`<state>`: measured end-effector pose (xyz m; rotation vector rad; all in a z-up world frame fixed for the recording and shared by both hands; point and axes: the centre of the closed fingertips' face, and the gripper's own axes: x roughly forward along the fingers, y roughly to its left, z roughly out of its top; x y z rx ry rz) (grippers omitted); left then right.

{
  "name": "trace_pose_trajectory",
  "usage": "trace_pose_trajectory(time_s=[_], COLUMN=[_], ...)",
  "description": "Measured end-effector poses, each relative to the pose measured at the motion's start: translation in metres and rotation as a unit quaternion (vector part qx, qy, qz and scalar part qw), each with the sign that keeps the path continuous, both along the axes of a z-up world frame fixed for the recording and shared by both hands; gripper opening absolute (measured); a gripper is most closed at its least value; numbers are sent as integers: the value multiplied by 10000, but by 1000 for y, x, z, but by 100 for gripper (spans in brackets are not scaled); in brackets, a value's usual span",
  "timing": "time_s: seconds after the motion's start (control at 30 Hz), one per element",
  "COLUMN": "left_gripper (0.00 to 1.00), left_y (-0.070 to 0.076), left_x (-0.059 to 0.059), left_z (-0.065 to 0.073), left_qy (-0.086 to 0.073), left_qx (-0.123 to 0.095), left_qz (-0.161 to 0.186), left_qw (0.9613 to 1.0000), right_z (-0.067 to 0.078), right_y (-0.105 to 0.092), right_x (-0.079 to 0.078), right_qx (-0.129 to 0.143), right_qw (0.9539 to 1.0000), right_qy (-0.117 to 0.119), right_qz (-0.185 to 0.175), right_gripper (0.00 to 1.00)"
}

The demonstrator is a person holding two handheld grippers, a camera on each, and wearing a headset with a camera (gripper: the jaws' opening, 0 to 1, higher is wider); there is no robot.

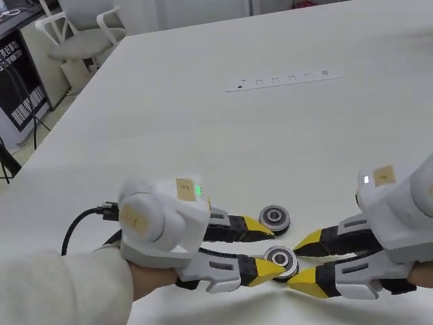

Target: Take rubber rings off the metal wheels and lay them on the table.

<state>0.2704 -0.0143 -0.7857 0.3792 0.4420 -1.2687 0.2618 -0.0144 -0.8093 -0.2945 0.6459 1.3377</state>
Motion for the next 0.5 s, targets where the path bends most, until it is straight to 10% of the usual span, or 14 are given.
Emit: trace_pose_trajectory(time_s=[0.5], left_gripper=[14], left_y=[-2], left_x=[-6], left_z=[-6], left_qy=[-127], left_qx=[97], left_qz=[-170], left_qw=[9997], right_z=[-2], right_y=[-2], right_x=[1], right_qx=[-109], right_qw=[9997], right_qy=[-201], right_qz=[46], right_gripper=[15])
